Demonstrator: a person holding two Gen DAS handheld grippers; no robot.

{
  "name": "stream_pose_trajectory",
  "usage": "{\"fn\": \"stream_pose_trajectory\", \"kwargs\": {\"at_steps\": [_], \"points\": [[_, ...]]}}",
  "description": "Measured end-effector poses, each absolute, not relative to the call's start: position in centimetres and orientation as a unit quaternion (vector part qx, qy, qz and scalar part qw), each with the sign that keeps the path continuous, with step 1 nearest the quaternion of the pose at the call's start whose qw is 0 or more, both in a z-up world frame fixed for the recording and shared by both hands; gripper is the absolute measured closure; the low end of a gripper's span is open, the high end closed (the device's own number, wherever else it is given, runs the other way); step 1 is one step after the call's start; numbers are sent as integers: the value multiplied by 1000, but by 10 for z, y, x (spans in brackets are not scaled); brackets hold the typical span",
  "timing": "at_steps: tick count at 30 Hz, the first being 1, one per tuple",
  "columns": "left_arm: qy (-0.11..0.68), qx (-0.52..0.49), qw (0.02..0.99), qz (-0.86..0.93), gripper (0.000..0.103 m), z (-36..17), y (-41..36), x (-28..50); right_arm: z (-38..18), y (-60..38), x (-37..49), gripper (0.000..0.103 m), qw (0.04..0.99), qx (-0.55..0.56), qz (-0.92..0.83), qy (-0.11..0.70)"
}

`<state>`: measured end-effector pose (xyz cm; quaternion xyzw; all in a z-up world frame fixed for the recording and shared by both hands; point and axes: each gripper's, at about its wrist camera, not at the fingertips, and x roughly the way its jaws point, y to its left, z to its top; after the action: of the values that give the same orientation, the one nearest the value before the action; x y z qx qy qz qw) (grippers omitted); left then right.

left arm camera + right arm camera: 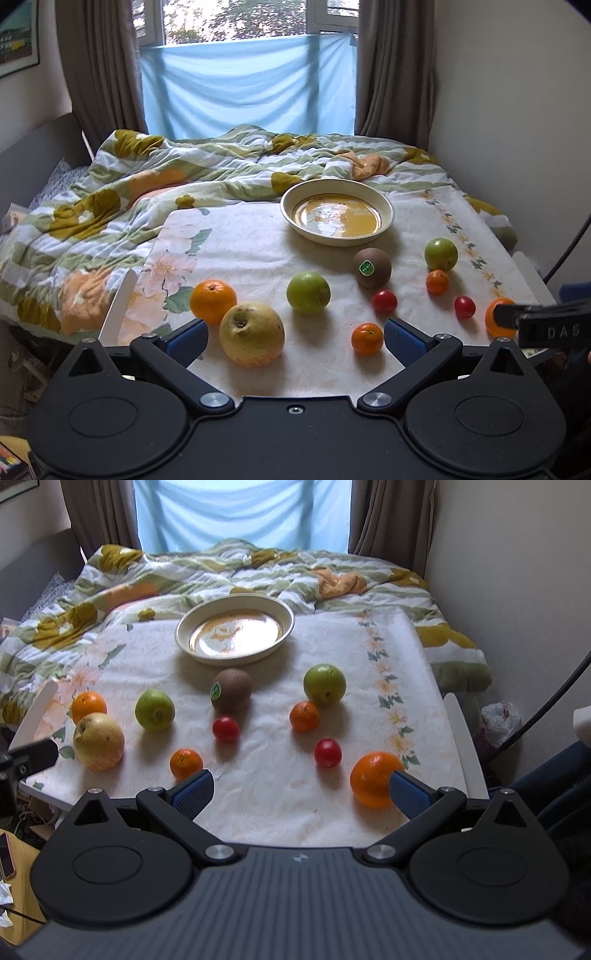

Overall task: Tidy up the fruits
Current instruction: 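Grasp the large orange with the right gripper while the left gripper grasps a tangerine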

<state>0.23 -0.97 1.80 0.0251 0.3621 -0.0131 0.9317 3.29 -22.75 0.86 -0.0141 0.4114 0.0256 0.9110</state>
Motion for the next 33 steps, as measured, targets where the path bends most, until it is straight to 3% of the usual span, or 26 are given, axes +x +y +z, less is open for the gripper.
{"fn": "stream_pose_trajectory", "kwargs": {"at_steps": [17, 19, 30, 33], "points": [[399, 38, 916, -35, 2, -49, -59, 45, -47, -287, 59, 0, 903, -13, 31, 427], [407, 41, 912, -34, 12, -60, -64, 53, -56, -292, 62, 0, 901, -12, 30, 432], [423, 44, 904, -41, 37, -99, -84, 77, -93, -306, 78, 0, 896, -10, 41, 443], [424, 45, 903, -41, 50, -103, -87, 81, -97, -306, 82, 0, 896, -9, 44, 443]]}}
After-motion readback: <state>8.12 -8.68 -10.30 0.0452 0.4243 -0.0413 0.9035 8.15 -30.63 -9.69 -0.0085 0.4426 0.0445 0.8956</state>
